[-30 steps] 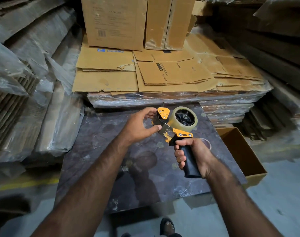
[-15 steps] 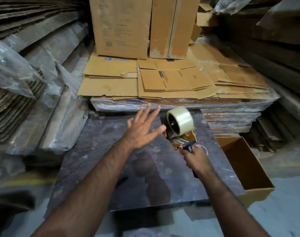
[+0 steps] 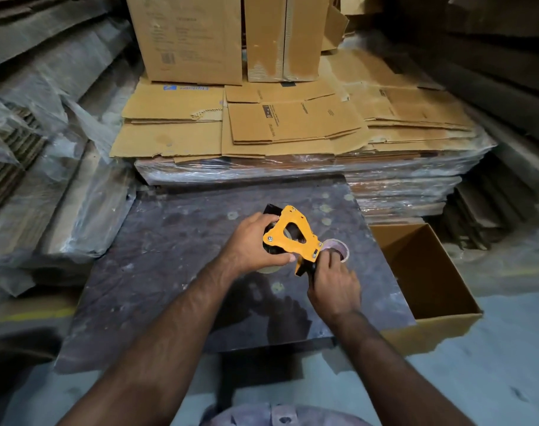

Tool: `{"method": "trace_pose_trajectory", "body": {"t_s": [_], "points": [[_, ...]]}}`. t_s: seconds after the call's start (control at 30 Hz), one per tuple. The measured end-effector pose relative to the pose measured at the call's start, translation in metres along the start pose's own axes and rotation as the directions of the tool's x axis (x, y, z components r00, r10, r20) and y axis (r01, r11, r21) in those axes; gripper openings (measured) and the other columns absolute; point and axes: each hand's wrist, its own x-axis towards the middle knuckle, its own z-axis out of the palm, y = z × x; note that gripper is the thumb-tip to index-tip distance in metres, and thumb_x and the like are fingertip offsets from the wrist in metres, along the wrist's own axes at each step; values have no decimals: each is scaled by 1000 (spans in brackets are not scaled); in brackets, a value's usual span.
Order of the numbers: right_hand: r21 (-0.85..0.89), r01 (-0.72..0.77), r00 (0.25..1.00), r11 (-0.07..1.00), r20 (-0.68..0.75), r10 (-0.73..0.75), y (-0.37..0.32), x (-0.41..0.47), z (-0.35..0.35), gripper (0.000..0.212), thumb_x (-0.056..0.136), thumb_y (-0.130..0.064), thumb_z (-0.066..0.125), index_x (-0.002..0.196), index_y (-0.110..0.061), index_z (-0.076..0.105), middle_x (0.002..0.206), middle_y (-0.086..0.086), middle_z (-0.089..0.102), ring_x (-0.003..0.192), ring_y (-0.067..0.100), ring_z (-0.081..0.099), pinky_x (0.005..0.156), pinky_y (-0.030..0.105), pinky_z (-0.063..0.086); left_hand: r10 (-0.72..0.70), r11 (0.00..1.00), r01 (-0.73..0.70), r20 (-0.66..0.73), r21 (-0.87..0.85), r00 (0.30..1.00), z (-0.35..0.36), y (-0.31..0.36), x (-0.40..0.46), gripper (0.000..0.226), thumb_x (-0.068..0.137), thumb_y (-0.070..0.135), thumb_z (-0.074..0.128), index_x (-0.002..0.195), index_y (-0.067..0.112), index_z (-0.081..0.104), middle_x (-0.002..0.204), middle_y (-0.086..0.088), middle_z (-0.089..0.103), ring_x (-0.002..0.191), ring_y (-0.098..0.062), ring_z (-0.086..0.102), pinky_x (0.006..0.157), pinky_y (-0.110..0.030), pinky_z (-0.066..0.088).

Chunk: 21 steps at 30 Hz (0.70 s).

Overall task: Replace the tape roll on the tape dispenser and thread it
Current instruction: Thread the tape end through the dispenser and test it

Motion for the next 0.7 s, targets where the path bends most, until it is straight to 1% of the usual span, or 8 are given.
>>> {"method": "trace_pose_trajectory", "body": {"t_s": [0.17, 0.33, 0.37, 0.43, 0.5, 0.6, 0.67, 0.7], "points": [[-25, 23, 999, 999, -44, -24, -3, -2, 4, 20, 83, -21, 69, 93, -13, 53, 84, 11, 65, 74, 34, 65, 61, 41, 48, -8, 999, 12, -126, 31, 992, 13, -8, -17, 84, 57, 66, 69, 130, 27, 56, 116, 8, 57, 111, -18, 54, 91, -34, 47], [-5, 78, 996, 997, -39, -78, -7, 1, 1, 19, 82, -20, 68, 90, -13, 52, 77, 11, 64, 69, 35, 63, 59, 40, 46, -42, 999, 48, -181, 26, 983, 14, -14, -28, 86, 59, 62, 72, 134, 25, 54, 128, 5, 58, 119, -19, 55, 100, -43, 49], [9, 88, 996, 996, -35, -88, -6, 1, 0, 19, 82, -22, 66, 91, -13, 51, 78, 10, 63, 69, 35, 64, 59, 40, 46, -56, 998, 59, -176, 13, 983, 13, -13, -29, 92, 60, 63, 74, 140, 24, 50, 133, 4, 55, 122, -18, 53, 103, -43, 48], [65, 82, 997, 995, -9, -82, -4, 0, -2, 22, 83, -29, 60, 96, -13, 50, 85, 10, 64, 75, 36, 65, 63, 41, 46, -81, 996, 76, -145, -40, 986, 11, -10, -33, 109, 64, 64, 77, 155, 26, 30, 151, 0, 42, 136, -17, 43, 111, -39, 40], [147, 19, 997, 989, 74, -30, 0, -1, -5, 30, 84, -35, 57, 104, -14, 49, 98, 10, 66, 86, 38, 67, 67, 42, 47, -54, 996, 44, -139, -72, 989, 7, -7, -34, 115, 70, 71, 72, 160, 31, 11, 165, 1, 22, 149, -18, 27, 113, -40, 30], [307, -144, 966, 941, 250, 66, 10, 0, -2, 38, 86, -40, 57, 114, -17, 48, 108, 15, 67, 98, 44, 64, 72, 42, 44, -95, 989, 75, -157, -127, 983, 3, -9, -27, 98, 85, 69, 61, 160, 29, 12, 168, 0, 16, 153, -17, 19, 118, -37, 20], [461, -345, 895, 818, 423, 140, 16, 5, 3, 36, 83, -44, 62, 110, -21, 57, 100, 16, 68, 94, 43, 63, 71, 38, 41, -219, 960, 186, -145, -211, 965, 4, -15, -20, 81, 93, 62, 53, 158, 24, 24, 165, -4, 25, 150, -16, 25, 119, -32, 19], [569, -450, 852, 688, 505, 139, 18, 7, 7, 32, 78, -42, 64, 102, -20, 63, 90, 15, 66, 82, 39, 62, 65, 35, 39, -296, 923, 252, -119, -291, 948, 7, -21, -15, 74, 95, 63, 48, 155, 22, 33, 163, -4, 32, 149, -17, 29, 121, -32, 20]]}}
